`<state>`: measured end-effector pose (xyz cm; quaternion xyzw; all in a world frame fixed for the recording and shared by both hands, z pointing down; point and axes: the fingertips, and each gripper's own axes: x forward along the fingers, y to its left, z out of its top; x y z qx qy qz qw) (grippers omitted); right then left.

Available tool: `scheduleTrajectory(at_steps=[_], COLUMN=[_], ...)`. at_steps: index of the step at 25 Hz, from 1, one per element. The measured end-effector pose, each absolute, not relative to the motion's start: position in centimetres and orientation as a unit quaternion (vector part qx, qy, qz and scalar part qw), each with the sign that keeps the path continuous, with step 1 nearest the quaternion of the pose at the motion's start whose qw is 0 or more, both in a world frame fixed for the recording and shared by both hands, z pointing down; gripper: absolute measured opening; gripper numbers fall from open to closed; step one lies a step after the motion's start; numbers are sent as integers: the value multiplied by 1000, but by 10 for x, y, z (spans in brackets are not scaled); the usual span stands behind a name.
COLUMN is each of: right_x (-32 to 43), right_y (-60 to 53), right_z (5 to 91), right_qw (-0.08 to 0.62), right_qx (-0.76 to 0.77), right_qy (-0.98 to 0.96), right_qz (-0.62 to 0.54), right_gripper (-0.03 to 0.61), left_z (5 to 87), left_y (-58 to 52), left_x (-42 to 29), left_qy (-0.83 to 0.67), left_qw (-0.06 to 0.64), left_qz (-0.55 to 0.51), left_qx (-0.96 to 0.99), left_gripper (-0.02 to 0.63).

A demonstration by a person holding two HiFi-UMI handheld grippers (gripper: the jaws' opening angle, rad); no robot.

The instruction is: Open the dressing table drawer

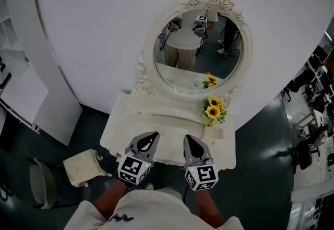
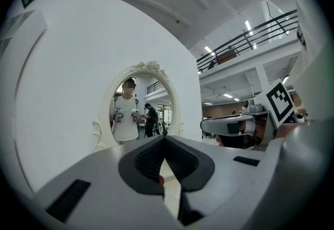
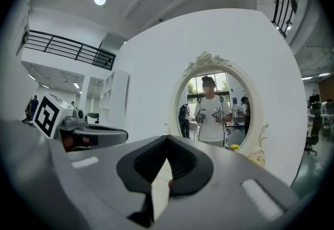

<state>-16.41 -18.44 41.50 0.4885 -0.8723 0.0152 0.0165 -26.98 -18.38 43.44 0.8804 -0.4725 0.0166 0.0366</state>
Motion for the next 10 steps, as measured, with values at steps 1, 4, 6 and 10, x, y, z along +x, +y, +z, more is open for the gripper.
scheduleTrajectory(at_steps=[1,4,6,10], right_x=[-164,-165,-165,-164], right_y=[-184,-184,-184,-185], right_z=[415,416,417,417], right_qw=[17,17,17,17], right_qx=[489,489,489,488], right_qy=[-872,-872,-872,-873], right_qz=[15,16,16,16], right_gripper=[11,11,11,11], left_z=[435,436,436,436], left_y=[-184,-184,-184,-184], left_x=[-270,-271,-270,-268], left_qy=[-472,-472,-472,-470], left_qw=[37,37,38,36], left_qz=[17,17,16,16], left_qx=[880,881,881,882], left_gripper=[9,9,9,9])
